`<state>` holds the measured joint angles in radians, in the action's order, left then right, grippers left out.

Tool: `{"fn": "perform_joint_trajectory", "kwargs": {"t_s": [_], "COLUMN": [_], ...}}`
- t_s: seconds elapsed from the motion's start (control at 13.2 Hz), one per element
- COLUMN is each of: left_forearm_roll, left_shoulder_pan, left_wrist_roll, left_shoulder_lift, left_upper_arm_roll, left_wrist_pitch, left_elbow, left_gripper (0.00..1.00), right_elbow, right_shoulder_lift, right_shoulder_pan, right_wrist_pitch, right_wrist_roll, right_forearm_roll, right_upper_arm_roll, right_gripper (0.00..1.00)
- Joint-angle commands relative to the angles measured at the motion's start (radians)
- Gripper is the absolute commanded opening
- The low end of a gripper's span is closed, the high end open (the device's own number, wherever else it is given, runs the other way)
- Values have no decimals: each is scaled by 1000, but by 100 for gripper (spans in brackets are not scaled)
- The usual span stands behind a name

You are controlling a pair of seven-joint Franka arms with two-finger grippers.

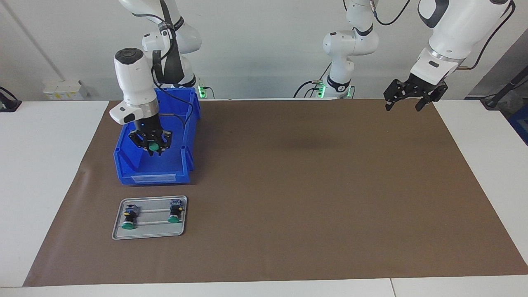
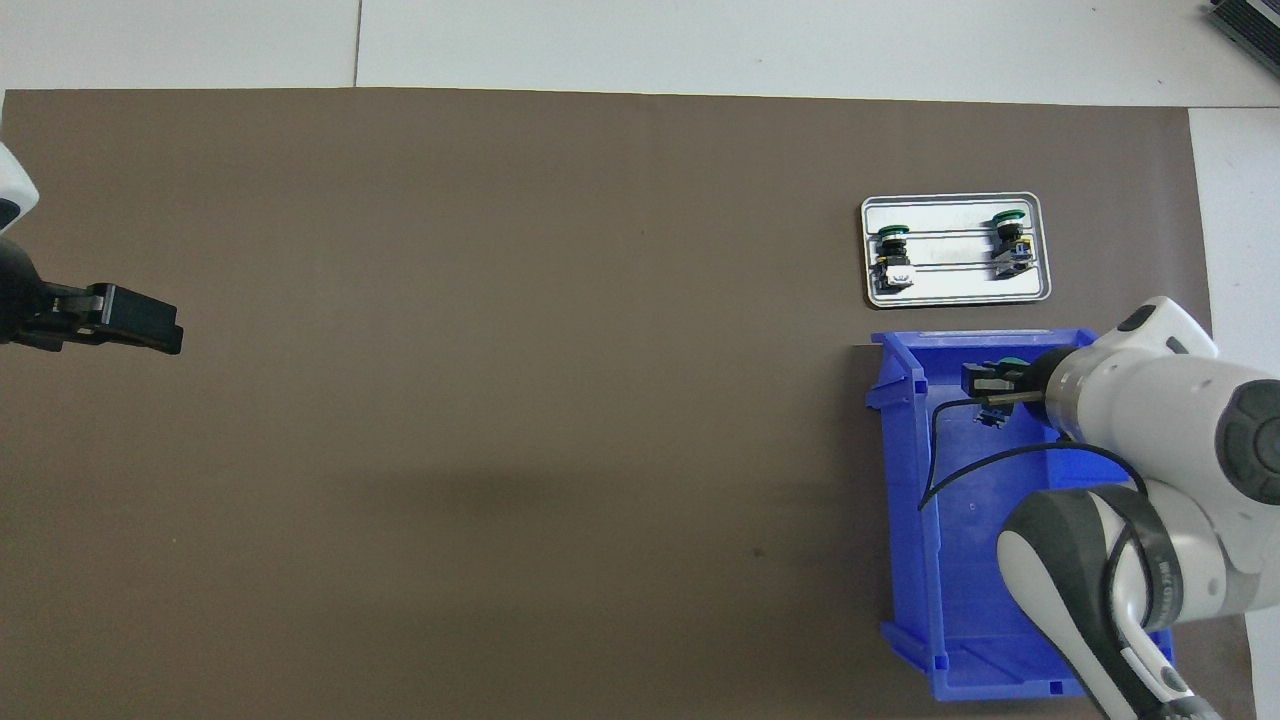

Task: Place and press button with both arms
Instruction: 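Lower the button into the blue bin and open the right gripper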

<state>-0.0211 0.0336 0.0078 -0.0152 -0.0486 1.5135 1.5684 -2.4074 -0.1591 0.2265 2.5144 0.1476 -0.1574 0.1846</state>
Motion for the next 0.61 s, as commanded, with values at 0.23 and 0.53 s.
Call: {"fn": "perform_joint_trajectory", "kwargs": {"t_s": [0.23, 0.53], "left_forearm_roll": [1, 1], "left_shoulder_pan": [-9, -9], "left_wrist_roll": [-8, -8], "left_shoulder_lift": [-29, -29], "left_upper_arm_roll": [-4, -5], "left_wrist_pitch": [4, 4], "left_elbow": [33, 33], "left_gripper": [100, 100], "right_elbow": [-179, -200], "right_shoulder_lift": [-28, -27], "right_shoulder_pan": [-62, -78], "right_wrist_pitch": [199, 202], "right_wrist_roll": [-28, -28], "right_forearm_roll": [19, 19], "right_upper_arm_roll": [-13, -13], "right_gripper": [0, 0]}}
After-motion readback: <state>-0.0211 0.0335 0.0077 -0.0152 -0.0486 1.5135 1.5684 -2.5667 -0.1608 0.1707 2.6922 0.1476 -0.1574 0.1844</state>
